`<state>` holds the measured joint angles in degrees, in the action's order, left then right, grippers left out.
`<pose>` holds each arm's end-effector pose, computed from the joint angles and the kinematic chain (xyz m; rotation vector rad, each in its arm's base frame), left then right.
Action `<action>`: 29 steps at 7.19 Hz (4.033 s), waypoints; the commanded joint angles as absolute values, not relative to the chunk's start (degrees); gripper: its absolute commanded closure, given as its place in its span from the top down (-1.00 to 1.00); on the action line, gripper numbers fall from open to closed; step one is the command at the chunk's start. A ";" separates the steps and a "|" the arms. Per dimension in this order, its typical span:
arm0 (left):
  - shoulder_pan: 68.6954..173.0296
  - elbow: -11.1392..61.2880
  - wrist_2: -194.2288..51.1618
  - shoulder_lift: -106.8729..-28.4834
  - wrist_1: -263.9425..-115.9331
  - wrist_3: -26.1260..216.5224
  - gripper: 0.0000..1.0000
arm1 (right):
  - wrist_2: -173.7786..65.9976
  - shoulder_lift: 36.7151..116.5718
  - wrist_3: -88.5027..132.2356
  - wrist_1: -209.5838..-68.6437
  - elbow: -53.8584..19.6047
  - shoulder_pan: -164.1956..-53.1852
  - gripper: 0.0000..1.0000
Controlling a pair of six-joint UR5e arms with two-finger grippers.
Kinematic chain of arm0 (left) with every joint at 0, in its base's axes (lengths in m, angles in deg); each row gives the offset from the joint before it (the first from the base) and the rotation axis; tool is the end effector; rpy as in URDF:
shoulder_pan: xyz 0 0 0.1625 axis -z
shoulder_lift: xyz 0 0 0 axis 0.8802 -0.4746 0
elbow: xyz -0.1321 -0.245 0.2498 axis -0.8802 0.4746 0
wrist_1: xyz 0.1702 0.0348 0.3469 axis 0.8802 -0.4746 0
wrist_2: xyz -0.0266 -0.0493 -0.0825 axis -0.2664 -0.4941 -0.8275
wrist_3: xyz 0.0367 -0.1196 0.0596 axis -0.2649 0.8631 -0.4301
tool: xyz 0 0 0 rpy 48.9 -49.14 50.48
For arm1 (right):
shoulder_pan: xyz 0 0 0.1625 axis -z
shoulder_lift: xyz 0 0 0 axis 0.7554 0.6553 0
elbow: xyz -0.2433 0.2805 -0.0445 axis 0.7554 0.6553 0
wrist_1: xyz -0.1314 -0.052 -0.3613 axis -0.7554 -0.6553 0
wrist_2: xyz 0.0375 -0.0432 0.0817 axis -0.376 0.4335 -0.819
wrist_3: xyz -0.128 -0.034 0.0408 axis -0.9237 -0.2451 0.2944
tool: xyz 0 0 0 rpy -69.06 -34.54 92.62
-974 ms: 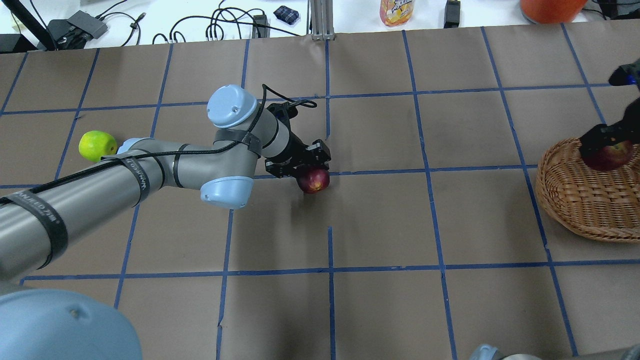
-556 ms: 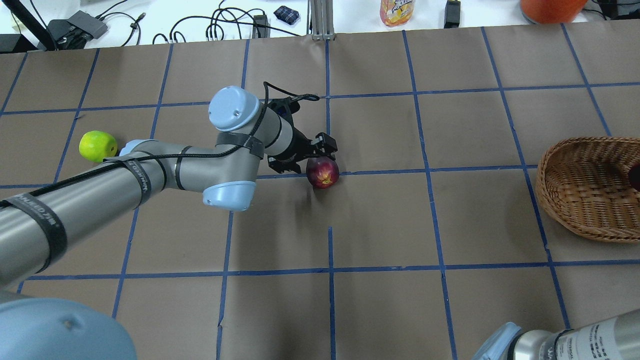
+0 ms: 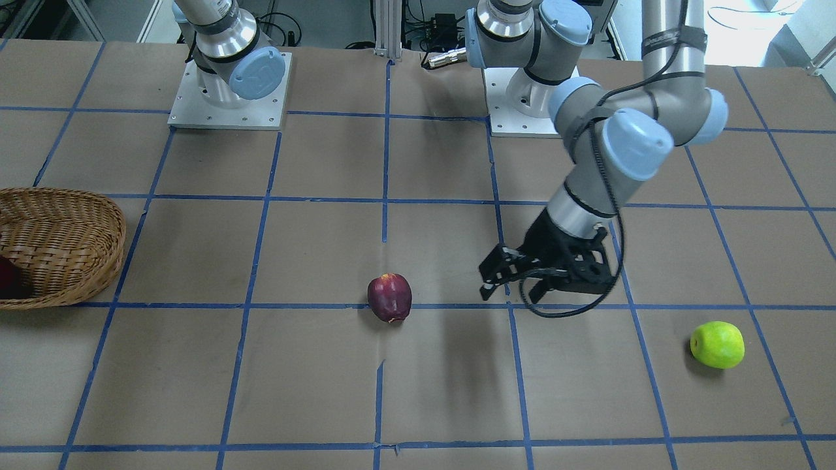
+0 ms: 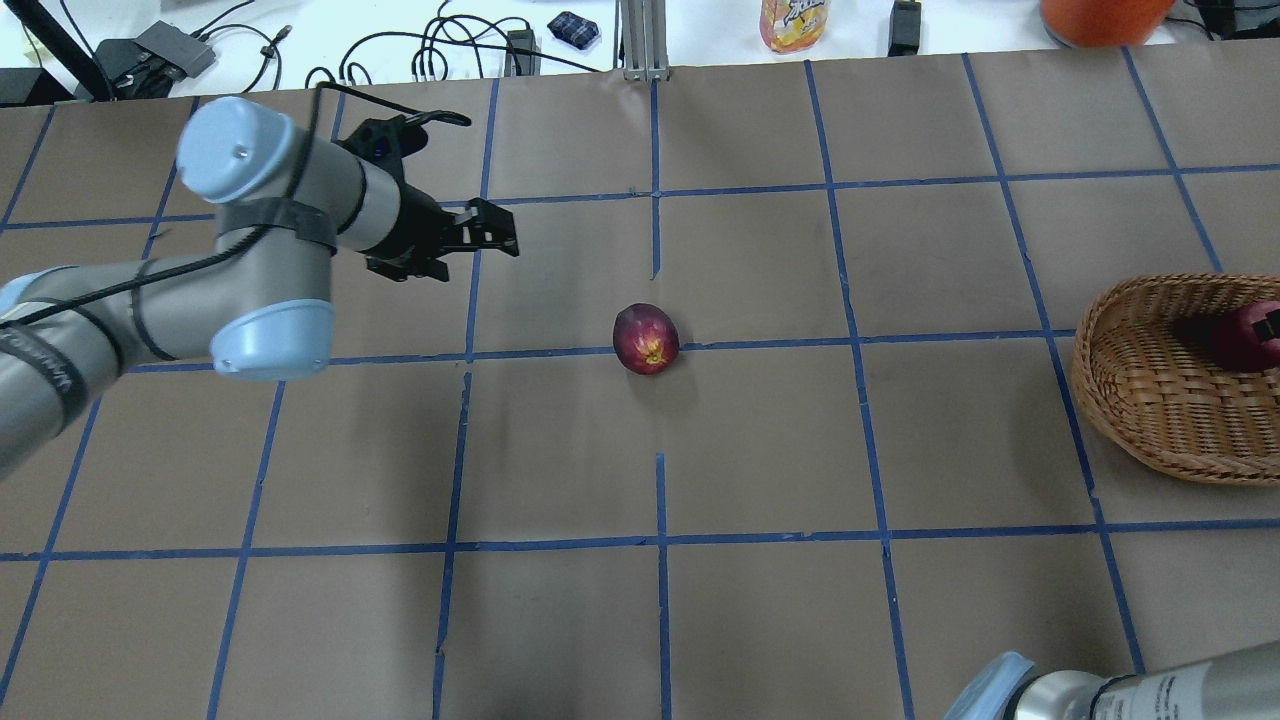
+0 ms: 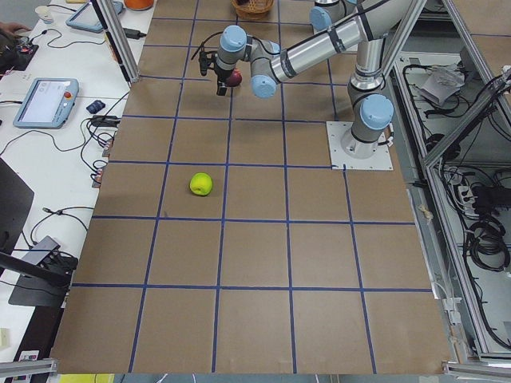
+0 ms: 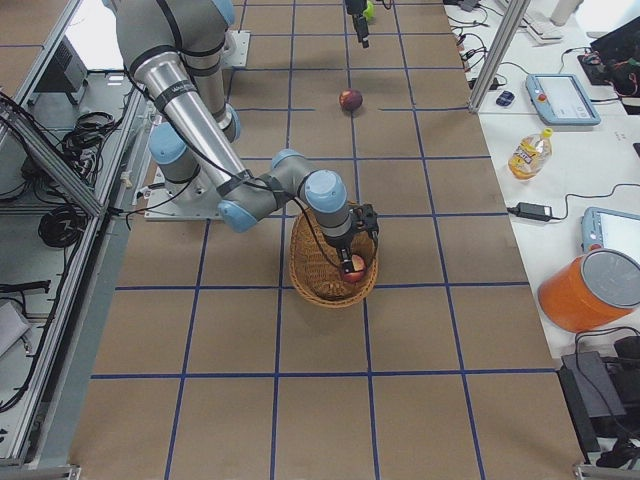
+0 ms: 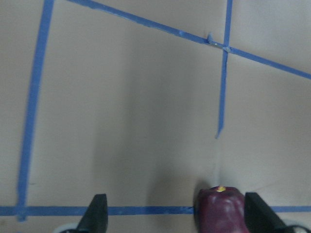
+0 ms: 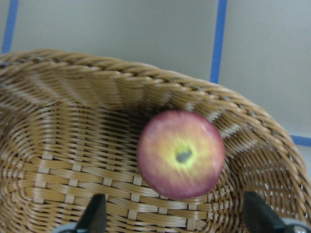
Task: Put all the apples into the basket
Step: 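Release red apple into basket while left gripper moves toward green apple, then reach right gripper to dark red apple while left reaches green apple, then grasp dark red apple with right gripper while left grasps green apple, then carry dark apple to basket with right while left moves green apple centrally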
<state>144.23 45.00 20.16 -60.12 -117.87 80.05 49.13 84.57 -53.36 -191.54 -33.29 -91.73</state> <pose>-0.1128 -0.5290 0.2253 0.1161 -2.7897 0.3473 -0.2669 -0.4601 0.2169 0.3282 -3.1009 0.3465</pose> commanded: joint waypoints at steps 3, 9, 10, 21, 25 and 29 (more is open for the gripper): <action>125.83 39.00 37.30 -64.93 -127.89 36.45 1.00 | 50.15 89.01 -34.38 -189.89 -30.74 -117.88 1.00; 122.58 29.21 41.93 -78.48 -122.63 27.91 1.00 | 56.06 72.01 14.86 -190.51 -18.53 -157.84 1.00; 122.49 29.12 41.67 -79.45 -122.44 27.65 1.00 | 55.97 70.14 14.86 -190.34 -18.53 -158.48 1.00; 123.88 29.02 43.60 -76.59 -124.86 26.06 -1.00 | 56.41 65.63 11.08 -194.91 -18.61 -159.46 0.02; 148.54 34.45 36.10 -65.24 -136.77 56.85 -1.00 | 56.66 77.12 2.94 -186.05 -20.27 -139.91 0.04; 166.05 36.32 24.53 -71.70 -118.88 81.95 -1.00 | 54.92 77.94 -32.91 -187.17 -24.24 -111.34 0.04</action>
<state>160.82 36.11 26.10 -68.77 -124.80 77.59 55.61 77.77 -23.43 -186.61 -23.66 -119.62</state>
